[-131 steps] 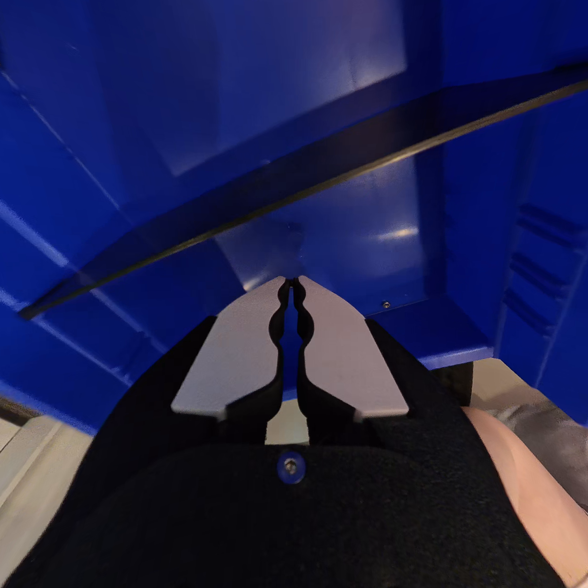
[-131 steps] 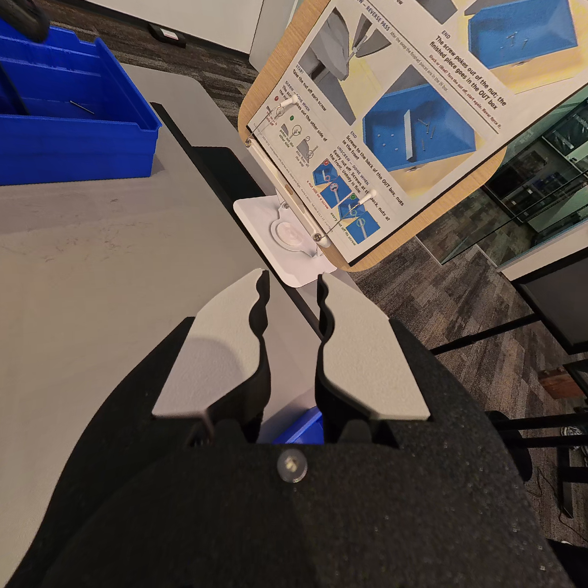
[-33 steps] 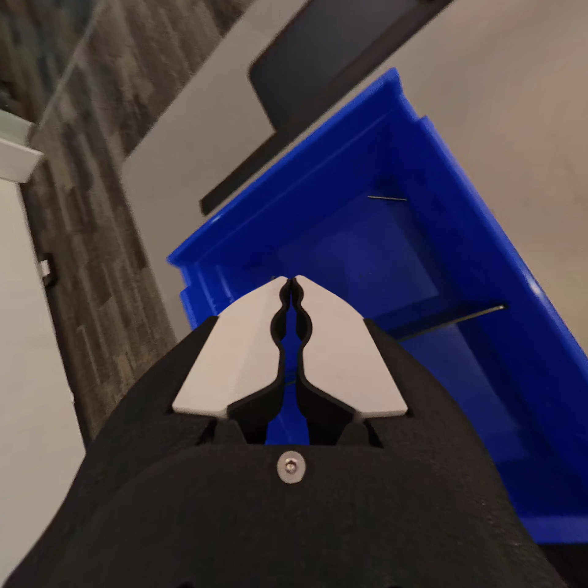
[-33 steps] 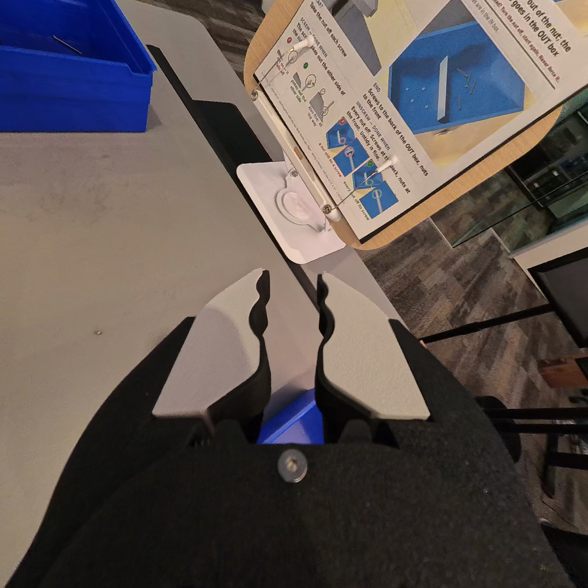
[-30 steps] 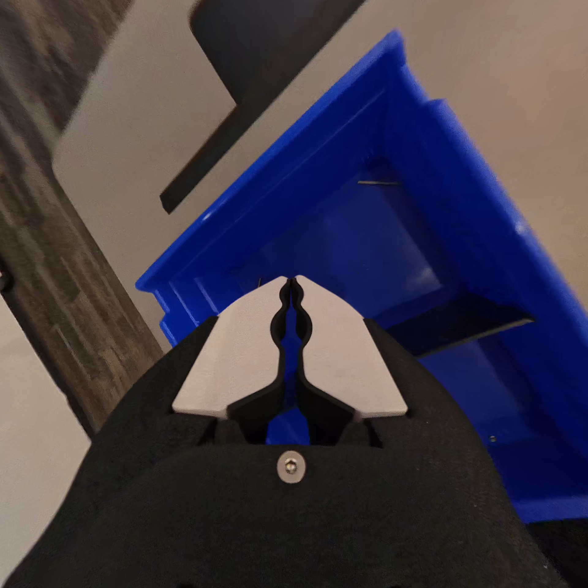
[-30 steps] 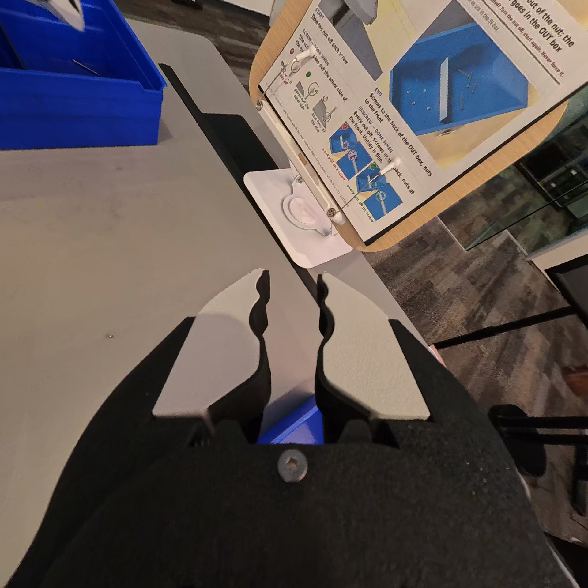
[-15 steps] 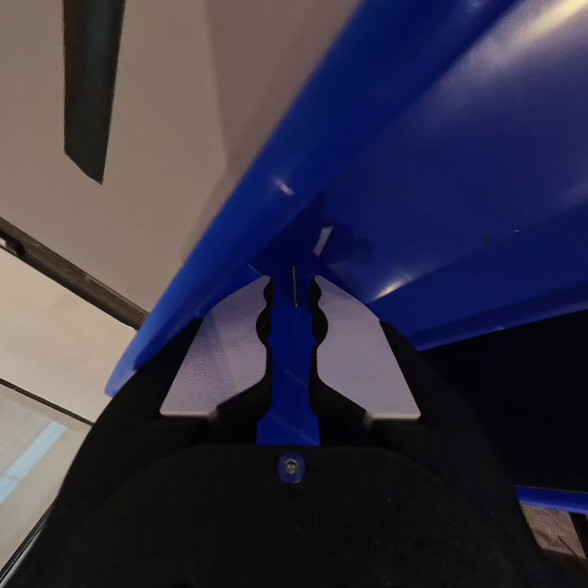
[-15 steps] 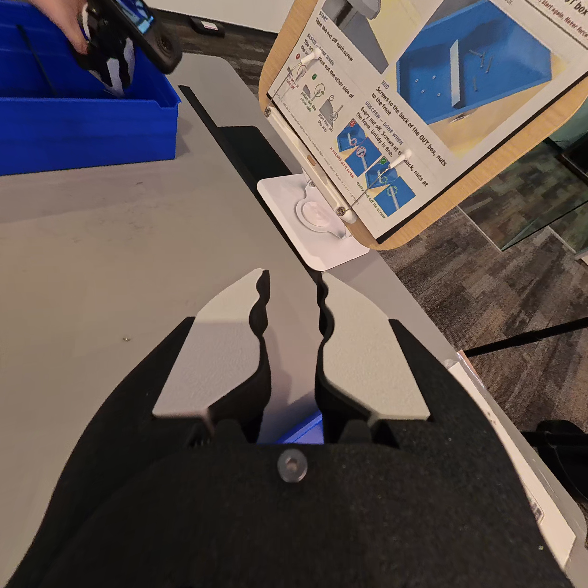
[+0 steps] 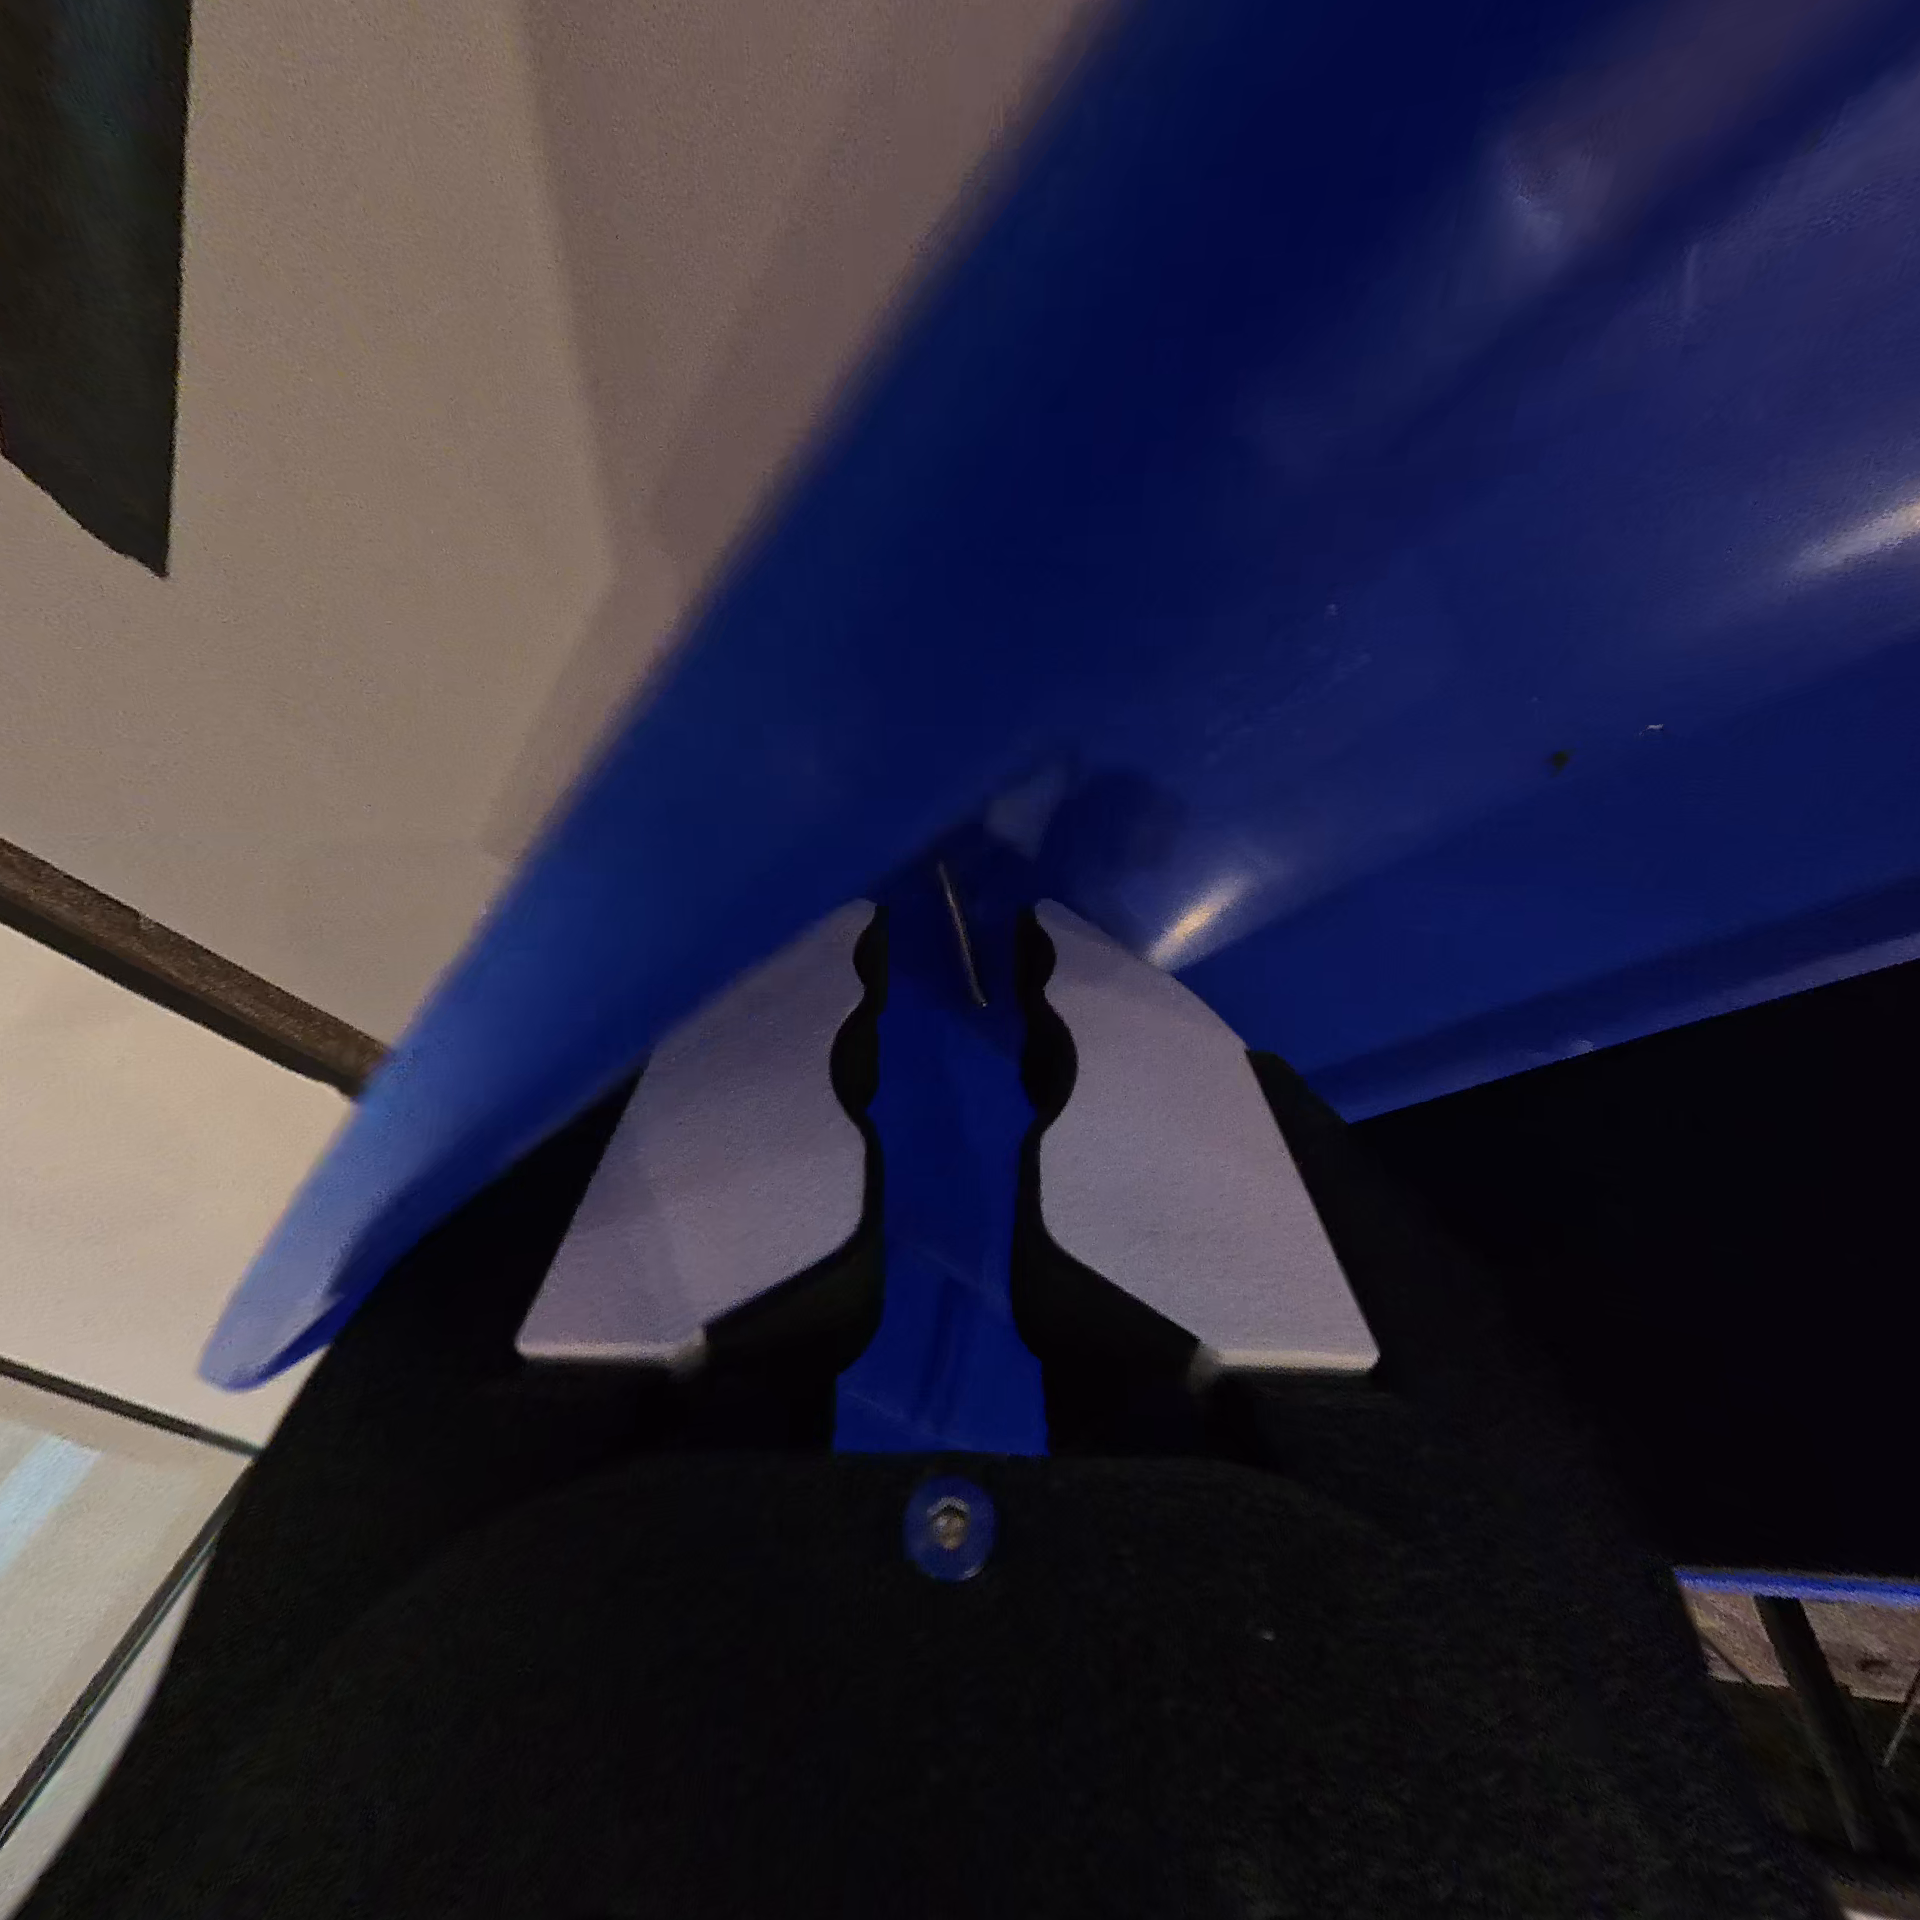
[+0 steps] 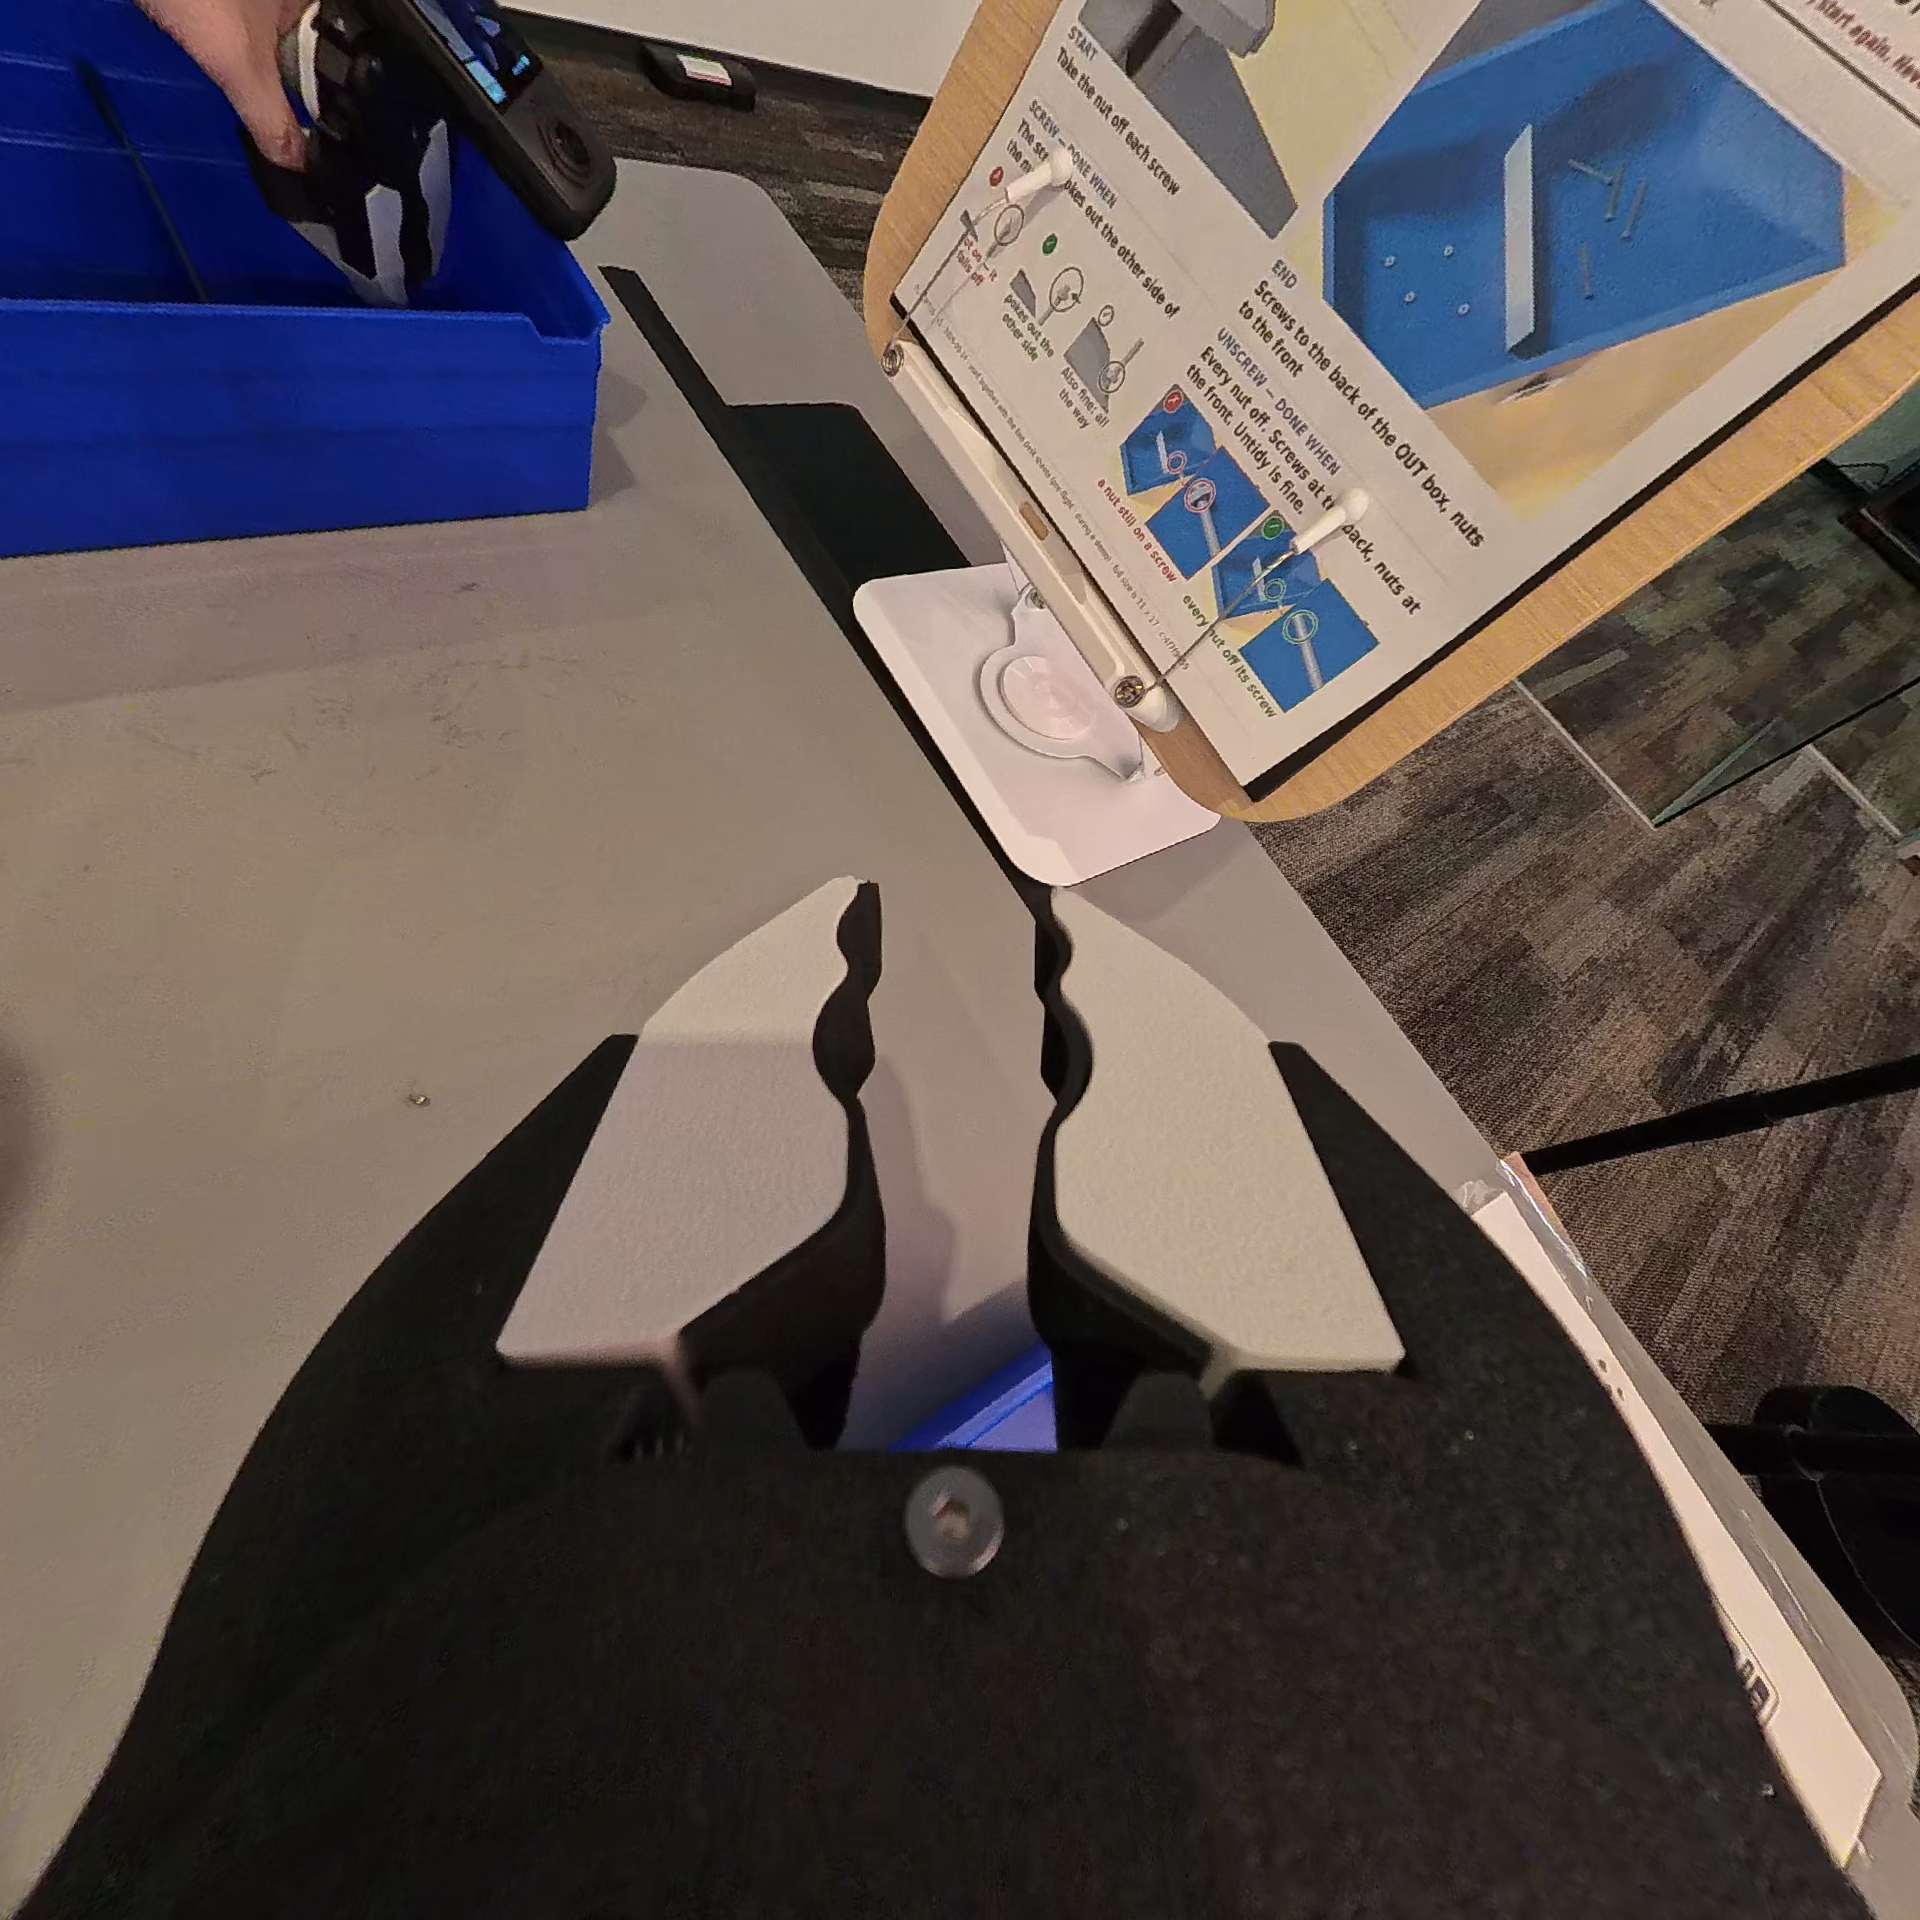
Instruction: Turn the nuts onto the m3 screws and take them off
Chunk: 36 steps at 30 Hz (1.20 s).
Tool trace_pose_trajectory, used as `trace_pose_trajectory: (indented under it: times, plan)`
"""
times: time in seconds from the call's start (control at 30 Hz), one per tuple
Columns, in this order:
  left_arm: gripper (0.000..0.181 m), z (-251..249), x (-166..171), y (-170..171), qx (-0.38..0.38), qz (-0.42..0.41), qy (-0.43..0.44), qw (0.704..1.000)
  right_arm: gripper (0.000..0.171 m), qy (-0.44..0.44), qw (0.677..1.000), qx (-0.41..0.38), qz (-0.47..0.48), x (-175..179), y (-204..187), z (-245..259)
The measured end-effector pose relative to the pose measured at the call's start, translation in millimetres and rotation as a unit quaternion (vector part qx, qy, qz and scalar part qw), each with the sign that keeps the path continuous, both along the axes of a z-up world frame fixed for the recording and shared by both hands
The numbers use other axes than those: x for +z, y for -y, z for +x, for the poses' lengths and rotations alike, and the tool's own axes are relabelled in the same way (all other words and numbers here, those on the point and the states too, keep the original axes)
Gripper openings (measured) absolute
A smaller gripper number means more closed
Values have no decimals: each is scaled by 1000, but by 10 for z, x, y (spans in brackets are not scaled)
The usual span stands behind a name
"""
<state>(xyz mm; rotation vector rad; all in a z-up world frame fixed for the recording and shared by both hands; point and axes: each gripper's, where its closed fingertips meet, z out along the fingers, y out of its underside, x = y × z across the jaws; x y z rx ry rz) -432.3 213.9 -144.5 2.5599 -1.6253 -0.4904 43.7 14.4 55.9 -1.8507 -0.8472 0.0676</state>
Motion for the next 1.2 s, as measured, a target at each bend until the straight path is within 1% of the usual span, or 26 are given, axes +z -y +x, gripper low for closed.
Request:
trace_pose_trajectory:
  times: [0.1, 0.33, 0.37, 0.4, 0.67, 0.73, 0.8, 0.87, 0.93, 1.03, 1.1, 1.2]
  plan:
    - [23, -2, -24, 19, 13, 1, 15, 1000, 28, 3, 1000, -1, -1, -9, -5, 1]
    - [17, -36, -32, 58, 34, -6, 13, 999, 28, 9, 1000, 3, -2, -15, 2, -22]
    - [8, -19, -44, 97, 42, -18, 20, 999, 28, 9, 1000, 3, -1, -10, 4, -21]
    - [3, -7, -52, 125, 51, -27, 25, 998, 27, 8, 1000, 3, 0, -4, 5, -20]
    - [2, -30, -48, 112, 56, 1, 31, 998, 27, 6, 1000, 11, 2, 13, 19, -47]
    - [2, -28, -22, 107, 67, 10, 47, 997, 27, 7, 1000, 13, 4, 25, 28, -59]
    - [3, 27, 55, 101, 78, 21, 82, 993, 27, 4, 1000, 17, 7, 49, 41, -74]
    - [3, 97, 206, 101, 83, 37, 118, 989, 27, -1, 1000, 22, 11, 76, 55, -94]
    - [2, 172, 446, 99, 86, 63, 153, 982, 27, -3, 1000, 27, 15, 102, 67, -124]
    - [2, 417, 966, 151, 76, 117, 234, 962, 27, -16, 999, 43, 24, 166, 99, -220]
    - [2, 713, 1388, 277, 64, 148, 317, 935, 27, -35, 997, 63, 31, 233, 135, -334]
    - [1, 1303, 1941, 686, 26, 150, 452, 879, 27, -88, 989, 108, 40, 365, 210, -624]
